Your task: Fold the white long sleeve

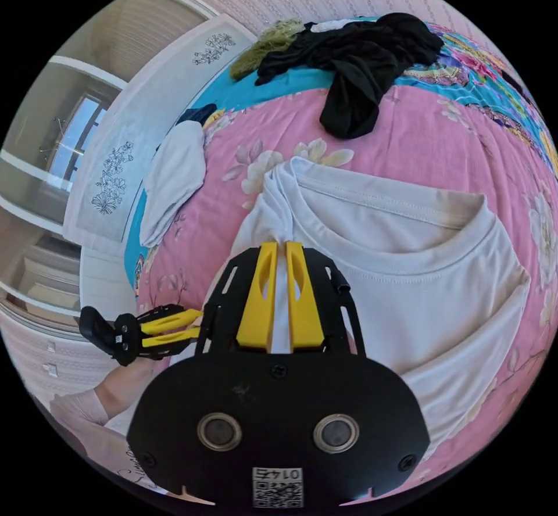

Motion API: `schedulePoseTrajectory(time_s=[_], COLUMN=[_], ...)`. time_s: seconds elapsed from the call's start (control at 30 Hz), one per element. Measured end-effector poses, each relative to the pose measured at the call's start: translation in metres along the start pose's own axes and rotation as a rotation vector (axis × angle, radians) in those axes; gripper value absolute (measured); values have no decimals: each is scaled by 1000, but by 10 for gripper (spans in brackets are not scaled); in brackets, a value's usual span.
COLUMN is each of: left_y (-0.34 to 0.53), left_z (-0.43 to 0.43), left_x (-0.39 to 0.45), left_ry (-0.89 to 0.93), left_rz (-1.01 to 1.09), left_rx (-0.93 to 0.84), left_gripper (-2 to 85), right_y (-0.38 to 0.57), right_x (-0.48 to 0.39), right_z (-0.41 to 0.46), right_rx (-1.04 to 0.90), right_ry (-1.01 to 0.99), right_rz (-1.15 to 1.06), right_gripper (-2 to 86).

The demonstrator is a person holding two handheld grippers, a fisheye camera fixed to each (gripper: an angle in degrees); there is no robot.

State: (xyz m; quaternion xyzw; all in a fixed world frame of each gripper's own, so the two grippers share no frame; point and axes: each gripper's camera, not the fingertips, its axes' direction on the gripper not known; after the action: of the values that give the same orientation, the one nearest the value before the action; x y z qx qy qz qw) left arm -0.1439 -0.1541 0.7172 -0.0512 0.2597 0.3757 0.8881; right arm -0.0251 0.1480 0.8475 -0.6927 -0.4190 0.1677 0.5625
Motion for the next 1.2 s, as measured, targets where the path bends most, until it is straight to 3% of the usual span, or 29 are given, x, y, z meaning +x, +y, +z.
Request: schedulePoseTrajectory(time_s=[0.23, 0.43, 0.6, 0.73, 0.87, 1.2], left_y=[5, 9, 15, -8, -53, -138], left_z=[-41, -27, -58, -76, -84, -10], left_x=[-48, -83, -106, -126, -124, -128], left_ry=[66, 96, 121, 100, 47, -24], left_rz=[-110, -213, -250, -247, -198, -236], left_rx=[118, 42, 134, 136, 169, 30], left_gripper=[18, 45, 73, 72, 74, 102], right_y=[-39, -50, -32, 8, 55, 102], right_x=[-56, -68, -44, 20, 92, 155], right_z=[-9, 26, -48, -130, -169, -148], right_rx=[0, -139, 30, 192, 205, 115], right_ry=[58, 152, 33, 100, 200, 232], right_rz=[-288, -332, -364, -272, -80, 88], right_gripper=[10, 55, 89, 111, 109, 90])
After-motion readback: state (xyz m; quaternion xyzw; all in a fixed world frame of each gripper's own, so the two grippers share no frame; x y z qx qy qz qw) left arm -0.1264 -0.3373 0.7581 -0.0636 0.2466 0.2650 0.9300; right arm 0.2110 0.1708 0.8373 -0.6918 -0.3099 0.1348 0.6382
